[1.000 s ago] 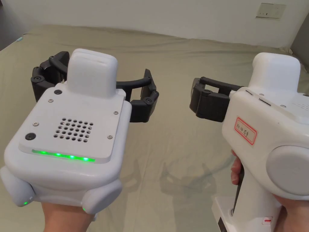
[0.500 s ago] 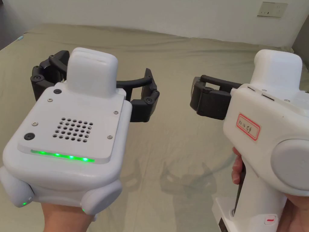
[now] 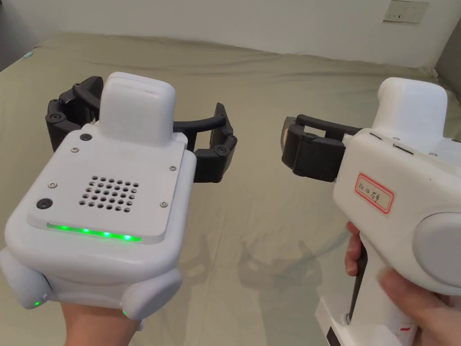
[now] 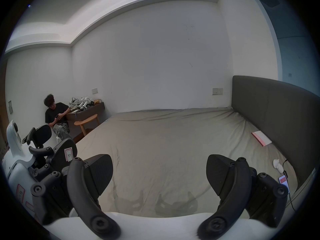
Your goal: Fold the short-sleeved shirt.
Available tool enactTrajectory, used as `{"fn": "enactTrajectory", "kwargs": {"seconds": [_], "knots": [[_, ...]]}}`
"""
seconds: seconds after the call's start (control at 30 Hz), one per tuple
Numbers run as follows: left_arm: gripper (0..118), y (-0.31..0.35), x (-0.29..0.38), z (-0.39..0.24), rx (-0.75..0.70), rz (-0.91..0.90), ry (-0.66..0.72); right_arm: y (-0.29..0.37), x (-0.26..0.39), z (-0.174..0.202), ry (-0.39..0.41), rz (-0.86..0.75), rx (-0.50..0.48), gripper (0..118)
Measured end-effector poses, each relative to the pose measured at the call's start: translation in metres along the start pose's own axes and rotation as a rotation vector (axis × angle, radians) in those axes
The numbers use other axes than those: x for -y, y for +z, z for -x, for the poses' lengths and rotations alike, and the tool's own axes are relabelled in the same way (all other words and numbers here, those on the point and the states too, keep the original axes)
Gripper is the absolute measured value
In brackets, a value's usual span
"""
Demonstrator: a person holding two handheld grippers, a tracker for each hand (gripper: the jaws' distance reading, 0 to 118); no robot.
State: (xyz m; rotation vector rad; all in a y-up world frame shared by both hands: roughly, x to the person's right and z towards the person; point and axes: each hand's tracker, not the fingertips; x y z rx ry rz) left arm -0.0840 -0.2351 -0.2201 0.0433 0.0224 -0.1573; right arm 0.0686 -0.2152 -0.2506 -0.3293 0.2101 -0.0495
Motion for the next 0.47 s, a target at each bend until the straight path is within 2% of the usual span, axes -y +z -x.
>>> {"fn": "enactTrajectory", "kwargs": {"seconds": [0.1,0.17,0.2,0.27,0.33,0.47], "knots": [[118,0.000,0.000,-0.001,-0.002,-0.003,-0.003,0.003,0.001,0.003,0.041,-0.067,0.057,112],[118,-0.001,0.000,-0.001,-0.005,0.000,-0.003,0.002,0.008,0.004,0.123,-0.161,0.078,112],[118,-0.001,0.000,-0.001,-0.007,0.000,-0.002,0.003,0.014,0.002,0.184,-0.224,0.058,112],[118,-0.001,0.001,-0.001,-0.011,0.001,0.000,0.003,0.021,0.002,0.251,-0.256,0.092,112],[118,-0.001,0.001,-0.001,-0.010,0.001,0.000,0.001,0.024,0.005,0.274,-0.231,0.179,112],[118,0.000,0.000,-0.001,-0.013,-0.004,0.000,-0.002,0.029,0.004,0.269,-0.240,0.190,112]]}}
